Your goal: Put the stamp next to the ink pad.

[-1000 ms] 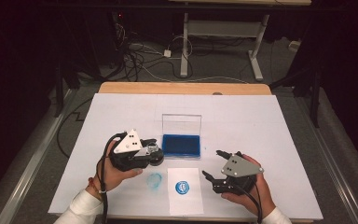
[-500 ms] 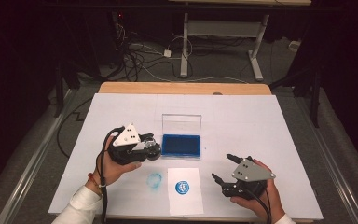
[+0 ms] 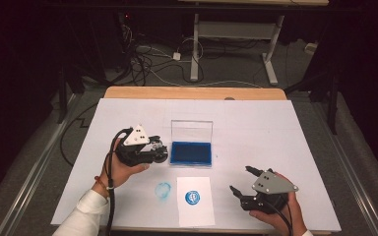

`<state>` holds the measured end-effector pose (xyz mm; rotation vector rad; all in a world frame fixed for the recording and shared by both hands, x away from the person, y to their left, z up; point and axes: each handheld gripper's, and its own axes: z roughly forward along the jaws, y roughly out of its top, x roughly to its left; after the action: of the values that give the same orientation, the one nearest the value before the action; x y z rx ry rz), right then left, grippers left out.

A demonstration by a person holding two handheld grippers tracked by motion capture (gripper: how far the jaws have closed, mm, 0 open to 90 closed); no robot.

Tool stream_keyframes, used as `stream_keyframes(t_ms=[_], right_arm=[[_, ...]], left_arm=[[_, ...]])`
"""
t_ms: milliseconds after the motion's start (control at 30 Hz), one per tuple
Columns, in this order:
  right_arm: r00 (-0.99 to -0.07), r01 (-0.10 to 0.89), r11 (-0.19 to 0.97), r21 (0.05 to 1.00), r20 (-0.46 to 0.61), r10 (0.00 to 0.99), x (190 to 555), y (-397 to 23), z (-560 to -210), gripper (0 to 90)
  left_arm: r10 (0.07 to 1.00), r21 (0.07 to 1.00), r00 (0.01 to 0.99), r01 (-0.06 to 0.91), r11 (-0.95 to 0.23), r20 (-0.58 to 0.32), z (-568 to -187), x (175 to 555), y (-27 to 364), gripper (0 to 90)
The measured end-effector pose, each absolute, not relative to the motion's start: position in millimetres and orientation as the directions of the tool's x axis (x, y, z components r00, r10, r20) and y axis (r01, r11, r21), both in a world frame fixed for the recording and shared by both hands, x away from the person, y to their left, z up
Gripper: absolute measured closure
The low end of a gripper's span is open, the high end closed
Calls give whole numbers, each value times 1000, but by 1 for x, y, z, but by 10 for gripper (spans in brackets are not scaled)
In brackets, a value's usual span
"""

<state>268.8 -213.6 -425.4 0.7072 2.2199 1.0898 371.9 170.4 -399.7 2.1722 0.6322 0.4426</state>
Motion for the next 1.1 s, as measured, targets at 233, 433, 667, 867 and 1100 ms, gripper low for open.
stream_keyframes(t_ms=[233, 433, 667, 867, 1100], right_arm=[[-705, 200, 539, 818, -262, 659, 266, -213, -425, 249], [-706, 198, 537, 820, -260, 659, 265, -215, -425, 250], [-709, 205, 542, 815, -258, 657, 267, -214, -427, 250], [-714, 208, 551, 808, -260, 650, 268, -213, -428, 250], [-714, 211, 556, 804, -262, 650, 267, -213, -429, 250]], left_arm=[[588, 770, 804, 320, -552, 88, -410, 388, 169, 542], [604, 737, 791, 350, -578, 98, -424, 399, 163, 541], [614, 715, 783, 370, -593, 104, -436, 410, 159, 541], [626, 702, 773, 392, -595, 99, -442, 416, 162, 541], [636, 711, 767, 401, -577, 85, -445, 419, 165, 536]])
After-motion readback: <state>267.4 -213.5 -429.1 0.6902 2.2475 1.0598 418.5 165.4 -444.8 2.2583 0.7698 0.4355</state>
